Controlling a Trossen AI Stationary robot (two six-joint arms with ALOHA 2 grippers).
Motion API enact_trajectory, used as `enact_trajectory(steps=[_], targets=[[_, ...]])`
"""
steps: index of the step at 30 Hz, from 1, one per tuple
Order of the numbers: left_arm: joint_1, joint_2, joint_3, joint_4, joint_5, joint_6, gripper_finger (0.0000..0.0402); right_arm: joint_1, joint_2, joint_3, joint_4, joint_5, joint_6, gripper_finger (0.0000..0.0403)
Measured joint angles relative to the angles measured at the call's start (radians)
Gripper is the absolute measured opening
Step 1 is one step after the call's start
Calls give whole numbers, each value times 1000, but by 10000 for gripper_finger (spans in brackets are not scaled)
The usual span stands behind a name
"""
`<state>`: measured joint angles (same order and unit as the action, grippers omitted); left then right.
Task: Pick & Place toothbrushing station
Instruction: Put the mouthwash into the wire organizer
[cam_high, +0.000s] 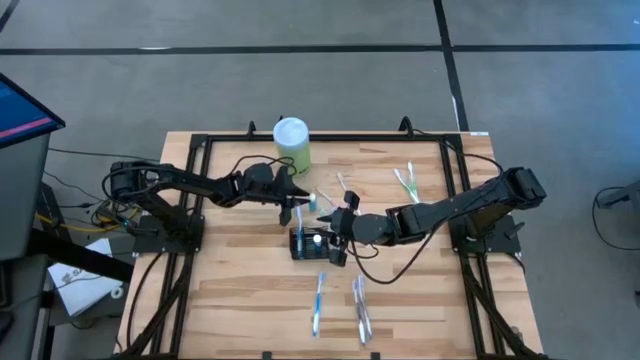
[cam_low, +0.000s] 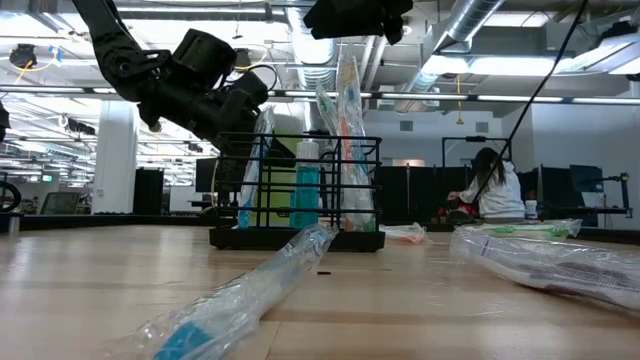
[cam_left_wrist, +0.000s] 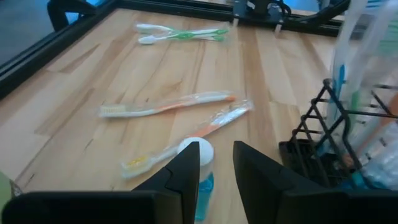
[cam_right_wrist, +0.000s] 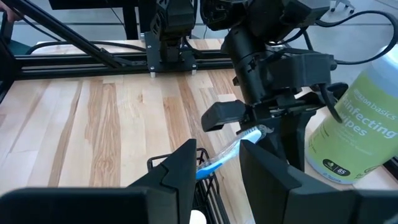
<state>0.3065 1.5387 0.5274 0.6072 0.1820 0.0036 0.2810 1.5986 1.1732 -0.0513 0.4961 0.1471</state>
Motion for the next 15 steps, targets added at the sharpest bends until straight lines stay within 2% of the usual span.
enact_trajectory(steps=[6, 12, 15], targets=[[0, 0, 0, 0, -25, 18, 101, 0, 0, 0, 0, 0, 0, 113], [-8, 45, 4, 9, -26, 16, 141, 0, 0, 0, 0, 0, 0, 113], [-9, 70, 3, 27, -66, 16, 157, 0, 0, 0, 1, 0, 0, 113]])
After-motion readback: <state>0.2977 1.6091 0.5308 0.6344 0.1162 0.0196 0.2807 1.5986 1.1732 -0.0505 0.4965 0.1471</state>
